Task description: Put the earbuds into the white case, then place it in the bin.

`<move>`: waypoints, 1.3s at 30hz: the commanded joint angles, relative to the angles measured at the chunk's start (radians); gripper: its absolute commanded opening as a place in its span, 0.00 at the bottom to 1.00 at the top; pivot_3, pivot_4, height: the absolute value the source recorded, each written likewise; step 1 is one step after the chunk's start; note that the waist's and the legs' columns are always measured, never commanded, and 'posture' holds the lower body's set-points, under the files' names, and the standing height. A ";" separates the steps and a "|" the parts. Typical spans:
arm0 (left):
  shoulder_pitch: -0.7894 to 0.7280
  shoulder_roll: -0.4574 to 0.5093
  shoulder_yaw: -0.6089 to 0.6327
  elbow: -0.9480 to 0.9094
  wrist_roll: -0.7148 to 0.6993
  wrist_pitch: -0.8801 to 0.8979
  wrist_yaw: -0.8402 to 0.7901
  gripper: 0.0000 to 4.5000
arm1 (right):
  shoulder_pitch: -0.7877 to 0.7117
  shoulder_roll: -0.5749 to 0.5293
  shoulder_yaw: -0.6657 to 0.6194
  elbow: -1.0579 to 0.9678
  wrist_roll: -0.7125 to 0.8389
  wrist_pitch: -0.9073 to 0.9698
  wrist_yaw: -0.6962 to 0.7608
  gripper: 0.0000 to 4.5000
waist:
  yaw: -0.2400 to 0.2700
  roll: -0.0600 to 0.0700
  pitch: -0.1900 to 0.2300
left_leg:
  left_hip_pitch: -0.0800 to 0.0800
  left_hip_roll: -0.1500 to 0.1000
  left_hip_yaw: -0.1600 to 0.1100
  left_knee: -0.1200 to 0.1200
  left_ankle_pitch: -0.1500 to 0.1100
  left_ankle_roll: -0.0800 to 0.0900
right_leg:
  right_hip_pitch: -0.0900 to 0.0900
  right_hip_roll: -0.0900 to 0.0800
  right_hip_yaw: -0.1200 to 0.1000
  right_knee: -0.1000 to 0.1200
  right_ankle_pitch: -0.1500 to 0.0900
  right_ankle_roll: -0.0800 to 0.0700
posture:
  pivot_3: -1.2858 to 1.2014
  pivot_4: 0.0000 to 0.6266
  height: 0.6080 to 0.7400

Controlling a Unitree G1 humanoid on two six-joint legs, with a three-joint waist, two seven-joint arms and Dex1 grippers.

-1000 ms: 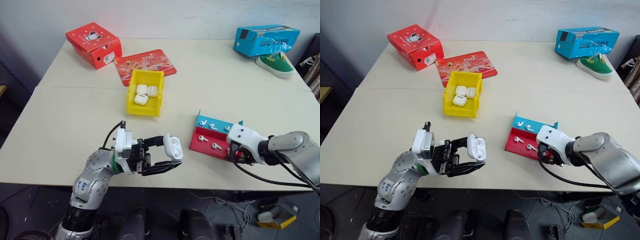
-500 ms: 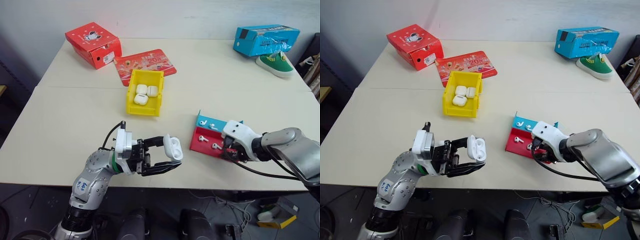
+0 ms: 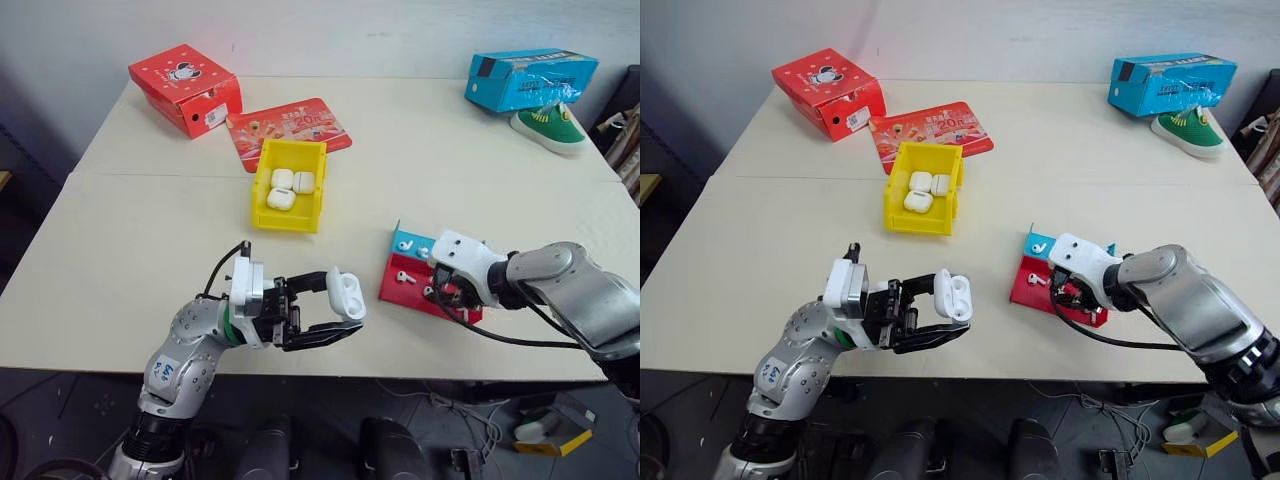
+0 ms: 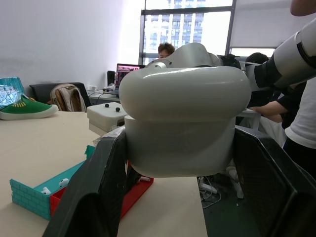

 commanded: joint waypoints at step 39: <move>-0.024 0.043 0.034 -0.034 -0.092 0.048 -0.013 0.62 | 0.009 0.021 -0.134 0.080 0.014 -0.090 0.133 0.10 | -0.017 0.000 0.000 | 0.000 0.000 -0.001 0.000 0.000 0.000 | 0.000 0.000 -0.001 -0.001 0.000 0.000 | 0.52 0.24 1.00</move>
